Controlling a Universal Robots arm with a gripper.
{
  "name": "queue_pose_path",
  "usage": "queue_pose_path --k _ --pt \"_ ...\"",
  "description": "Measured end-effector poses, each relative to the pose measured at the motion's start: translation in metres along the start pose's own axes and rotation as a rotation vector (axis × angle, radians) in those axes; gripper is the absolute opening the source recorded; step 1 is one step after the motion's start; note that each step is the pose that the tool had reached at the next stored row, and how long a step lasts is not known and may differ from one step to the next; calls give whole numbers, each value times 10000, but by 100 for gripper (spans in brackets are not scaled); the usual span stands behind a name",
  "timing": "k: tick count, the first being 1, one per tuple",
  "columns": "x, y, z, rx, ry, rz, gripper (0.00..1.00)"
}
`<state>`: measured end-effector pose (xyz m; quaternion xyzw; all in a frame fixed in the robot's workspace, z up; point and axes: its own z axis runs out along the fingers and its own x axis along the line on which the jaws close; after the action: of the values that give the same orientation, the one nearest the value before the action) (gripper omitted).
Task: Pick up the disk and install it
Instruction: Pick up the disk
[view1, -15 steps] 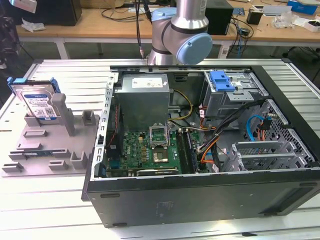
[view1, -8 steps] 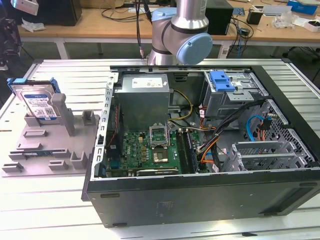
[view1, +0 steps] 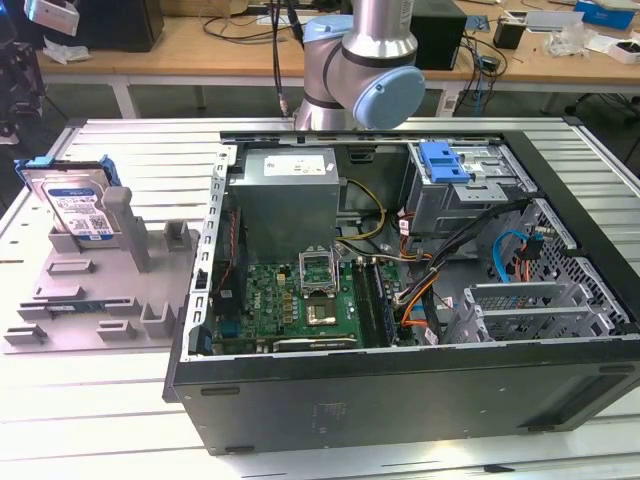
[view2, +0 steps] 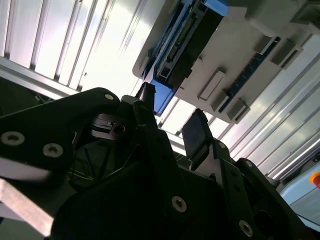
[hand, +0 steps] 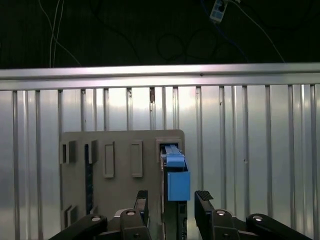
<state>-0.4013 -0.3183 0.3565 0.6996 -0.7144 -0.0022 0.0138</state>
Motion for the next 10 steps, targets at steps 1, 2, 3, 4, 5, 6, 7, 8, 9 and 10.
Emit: queue_pose_path --k 1,2,3,4,5,6,7,8,9,10 --pt "0 0 8 1 0 1 50" --pt "0 0 16 0 0 2 50" --pt "0 -1 23 0 0 2 50" --pt "-1 -1 31 0 0 2 50" --pt "-3 -1 36 -1 0 2 50" --pt "-8 -1 50 -1 0 4 50" --pt "-13 -1 61 0 0 4 50" --pt "-16 -2 72 1 0 3 50" --pt "-18 -2 79 1 -1 3 50" --pt "-20 -2 91 0 0 4 50"
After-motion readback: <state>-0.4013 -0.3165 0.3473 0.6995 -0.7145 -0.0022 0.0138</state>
